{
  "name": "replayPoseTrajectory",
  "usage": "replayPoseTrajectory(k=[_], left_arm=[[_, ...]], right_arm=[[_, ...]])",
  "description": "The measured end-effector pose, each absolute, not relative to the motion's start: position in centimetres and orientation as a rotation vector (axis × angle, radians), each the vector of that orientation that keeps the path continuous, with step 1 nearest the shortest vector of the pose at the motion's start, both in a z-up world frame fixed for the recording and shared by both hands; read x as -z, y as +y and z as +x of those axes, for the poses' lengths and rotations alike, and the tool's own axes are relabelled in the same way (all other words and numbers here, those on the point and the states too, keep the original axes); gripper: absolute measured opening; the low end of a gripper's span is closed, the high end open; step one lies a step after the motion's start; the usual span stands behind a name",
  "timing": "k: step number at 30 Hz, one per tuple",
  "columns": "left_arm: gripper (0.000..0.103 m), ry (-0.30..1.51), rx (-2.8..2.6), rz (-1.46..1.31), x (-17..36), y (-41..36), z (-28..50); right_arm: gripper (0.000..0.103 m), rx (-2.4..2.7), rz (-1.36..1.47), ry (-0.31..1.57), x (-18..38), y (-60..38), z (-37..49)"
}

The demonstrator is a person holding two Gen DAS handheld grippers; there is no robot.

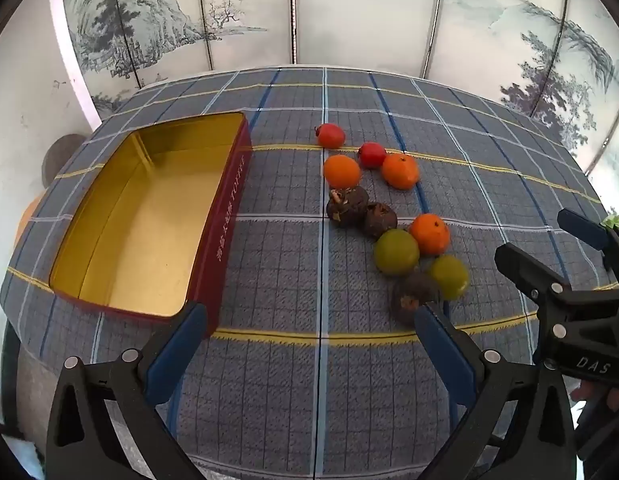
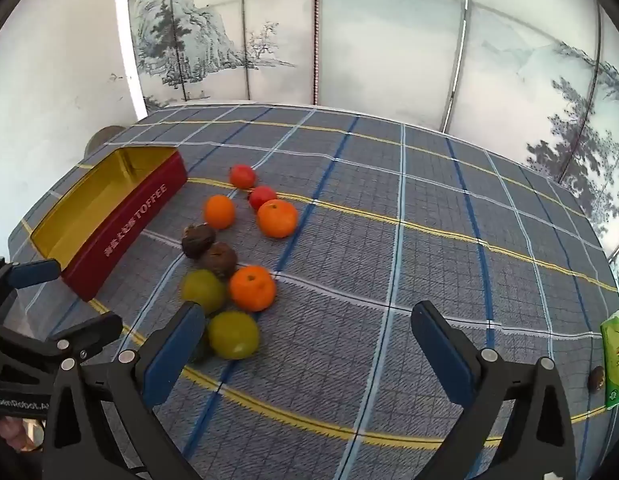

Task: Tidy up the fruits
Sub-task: 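Move both tools toward the fruit cluster beside the tin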

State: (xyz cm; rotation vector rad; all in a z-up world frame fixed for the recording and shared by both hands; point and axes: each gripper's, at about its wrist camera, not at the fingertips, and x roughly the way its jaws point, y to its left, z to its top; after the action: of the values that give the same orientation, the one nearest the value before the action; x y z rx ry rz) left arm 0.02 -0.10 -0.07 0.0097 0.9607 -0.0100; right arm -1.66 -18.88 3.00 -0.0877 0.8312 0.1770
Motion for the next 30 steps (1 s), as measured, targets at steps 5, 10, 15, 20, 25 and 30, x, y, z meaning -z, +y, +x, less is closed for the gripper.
replayPoseTrajectory(k=[5,10,15,20,25,30], left_arm=[[0.103,0.957,0.016,0.022,0.8,-0.6,-0.7],[0.103,0.955,0.01,0.01,1.0,0.1,-1.6],[0.103,0.971,-0.007,-0.013,1.2,1.2,-1.8],[0.103,0.979,-0.016,-0.019,1.3,1.6,-2.0],[0.103,0.983,-0.022,-0.021,1.3,1.7,-2.0],[0.103,0.985,-0.021,-0.019,1.3,1.7,-2.0]], right_arm=[[0.103,-0.151,-0.09,0.811,-2.7,-18.3,-2.4],[0.103,-0.177,-0.045,0.846,-2.7,-18.7,-3.5],[0.103,-0.172,-0.057,0.867,-2.3,-18.3,-3.7],[0.103,-0.171,-0.049,0.871,-2.1,-18.4,-3.7],[0.103,-0.162,-0.048,0.876,-1.8,-18.6,-3.7],[0.103,-0.165,-0.048,0.878,-1.7,-18.7,-3.7]])
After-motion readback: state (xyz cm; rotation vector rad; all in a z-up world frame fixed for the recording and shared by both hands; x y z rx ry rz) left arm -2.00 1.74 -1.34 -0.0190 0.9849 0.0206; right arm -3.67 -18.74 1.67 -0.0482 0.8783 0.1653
